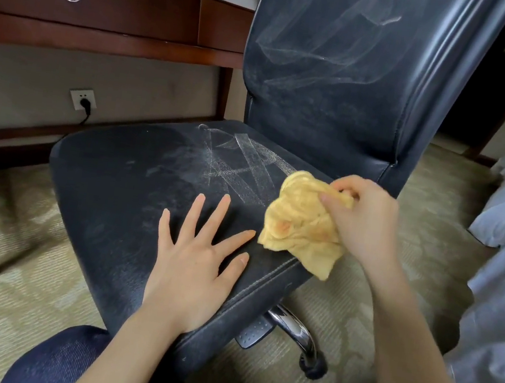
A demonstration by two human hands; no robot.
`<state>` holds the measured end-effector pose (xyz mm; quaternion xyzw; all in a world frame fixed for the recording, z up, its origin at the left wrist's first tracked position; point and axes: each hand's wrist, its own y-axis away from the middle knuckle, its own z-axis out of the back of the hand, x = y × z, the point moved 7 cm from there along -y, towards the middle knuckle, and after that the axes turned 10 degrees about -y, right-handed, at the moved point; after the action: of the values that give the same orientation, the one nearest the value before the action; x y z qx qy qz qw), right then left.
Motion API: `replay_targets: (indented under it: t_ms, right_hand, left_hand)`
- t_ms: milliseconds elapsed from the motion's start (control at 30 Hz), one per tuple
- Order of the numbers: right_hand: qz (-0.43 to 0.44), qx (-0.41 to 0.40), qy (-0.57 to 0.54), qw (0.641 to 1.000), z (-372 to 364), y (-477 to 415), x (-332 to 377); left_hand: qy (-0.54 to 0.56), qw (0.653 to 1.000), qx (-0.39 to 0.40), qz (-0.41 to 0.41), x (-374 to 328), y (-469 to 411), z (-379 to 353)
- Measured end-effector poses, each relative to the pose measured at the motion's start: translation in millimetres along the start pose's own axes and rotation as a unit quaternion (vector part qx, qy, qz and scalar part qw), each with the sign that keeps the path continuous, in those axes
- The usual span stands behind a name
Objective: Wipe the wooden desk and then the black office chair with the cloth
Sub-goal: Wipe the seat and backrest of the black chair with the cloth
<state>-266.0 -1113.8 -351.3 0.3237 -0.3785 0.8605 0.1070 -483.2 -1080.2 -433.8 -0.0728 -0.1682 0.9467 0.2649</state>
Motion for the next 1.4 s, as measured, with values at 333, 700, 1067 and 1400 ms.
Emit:
replay_targets:
  t_ms: [333, 700, 1067, 1400]
  right_hand:
    - [0.125, 0.118, 0.064, 0.983, -46.5, -25.4, 16.7]
    - [0.119, 0.300, 0.041, 0.945, -112.2, -12.0, -19.3]
    - [0.040, 0.236, 0.161, 0.957, -159.9, -64.8, -21.4]
    - [0.222, 0.288, -0.010, 0.931, -97.0, 42.3, 15.2]
  left_hand:
    - [-0.002, 1.000, -0.001, 0.009, -0.3, -1.2, 0.3]
    - [-0.004, 1.000, -0.007, 0.009, -0.4, -0.2, 3.8]
    - [0.006, 1.000, -0.019, 0.017, 2.0, -1.1, 3.5]
    - [0.028, 0.997, -0.032, 0.057, 9.1, 0.6, 3.5]
